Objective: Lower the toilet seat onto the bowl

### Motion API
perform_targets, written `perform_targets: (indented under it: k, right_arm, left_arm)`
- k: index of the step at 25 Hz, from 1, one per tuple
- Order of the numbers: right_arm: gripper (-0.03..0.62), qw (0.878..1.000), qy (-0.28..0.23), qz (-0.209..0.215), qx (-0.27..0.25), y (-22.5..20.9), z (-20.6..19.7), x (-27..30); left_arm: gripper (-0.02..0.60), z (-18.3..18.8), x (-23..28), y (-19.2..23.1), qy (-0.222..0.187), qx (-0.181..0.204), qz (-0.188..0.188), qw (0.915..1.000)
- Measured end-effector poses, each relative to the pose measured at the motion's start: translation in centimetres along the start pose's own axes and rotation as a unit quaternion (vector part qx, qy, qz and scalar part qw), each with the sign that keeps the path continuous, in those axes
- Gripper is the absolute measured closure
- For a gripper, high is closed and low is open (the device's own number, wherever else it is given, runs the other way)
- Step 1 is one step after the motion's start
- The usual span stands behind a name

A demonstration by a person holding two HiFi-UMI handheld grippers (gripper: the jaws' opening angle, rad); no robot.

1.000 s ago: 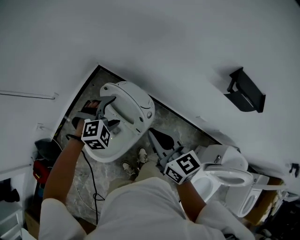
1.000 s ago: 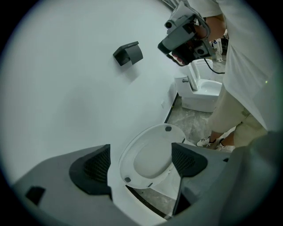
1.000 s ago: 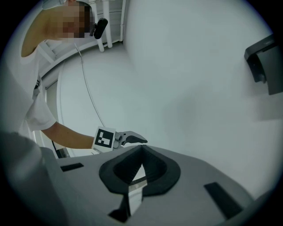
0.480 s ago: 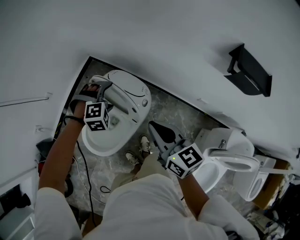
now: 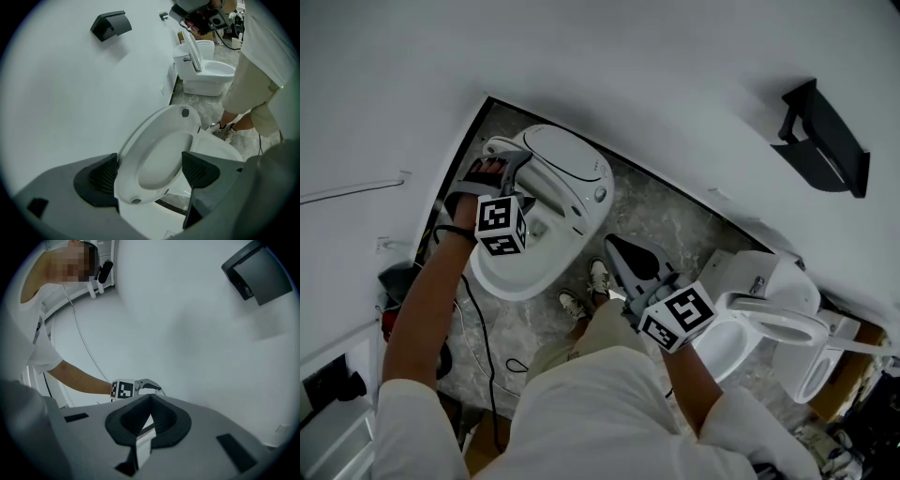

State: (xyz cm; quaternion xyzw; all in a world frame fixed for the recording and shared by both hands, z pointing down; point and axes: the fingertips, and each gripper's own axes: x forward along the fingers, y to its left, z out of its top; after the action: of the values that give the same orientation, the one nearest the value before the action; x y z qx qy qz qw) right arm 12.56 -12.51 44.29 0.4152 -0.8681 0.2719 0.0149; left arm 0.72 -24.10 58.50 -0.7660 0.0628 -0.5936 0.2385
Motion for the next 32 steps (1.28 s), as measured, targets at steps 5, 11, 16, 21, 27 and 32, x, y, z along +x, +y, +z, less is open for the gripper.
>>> perform_targets:
  k: [5, 11, 16, 21, 27, 32]
  right_arm:
    - [0.595, 1.000, 0.000, 0.011, 0.010, -0.1, -1.2, 0.7]
    - [0.595, 1.000, 0.006, 0.024, 0.007, 0.5, -1.8, 0.6]
    - [0.595, 1.000, 0.008, 0.029, -0.009, 1.1, -1.4, 0.8]
    - [0.595, 0.999, 0.004, 0.042, -0.023, 2.5, -0.3, 0.9]
    - [0.595, 0.998, 0.016, 0.053, -0.029, 4.0, -0.6, 1.2]
    - [0.595, 0.996, 0.027, 0.071, -0.035, 5.5, -1.1, 2.2]
  left_arm:
    - [0.166, -0.4, -0.5, -0.4, 0.012, 0.004, 0.002, 0.9999]
    - [0.167, -1.1, -1.5, -1.6, 0.021, -0.012, 0.020, 0.9995]
    - [0.169, -1.7, -2.8, -2.6, 0.032, -0.022, 0.019, 0.9991]
    - [0.207, -2.6, -4.3, -4.0, 0.041, -0.039, 0.025, 0.9981]
    - [0.346, -4.3, -6.5, -5.2, 0.053, -0.062, 0.055, 0.9952]
    - [0.436, -6.3, -7.4, -7.7, 0.069, -0.074, 0.062, 0.9929]
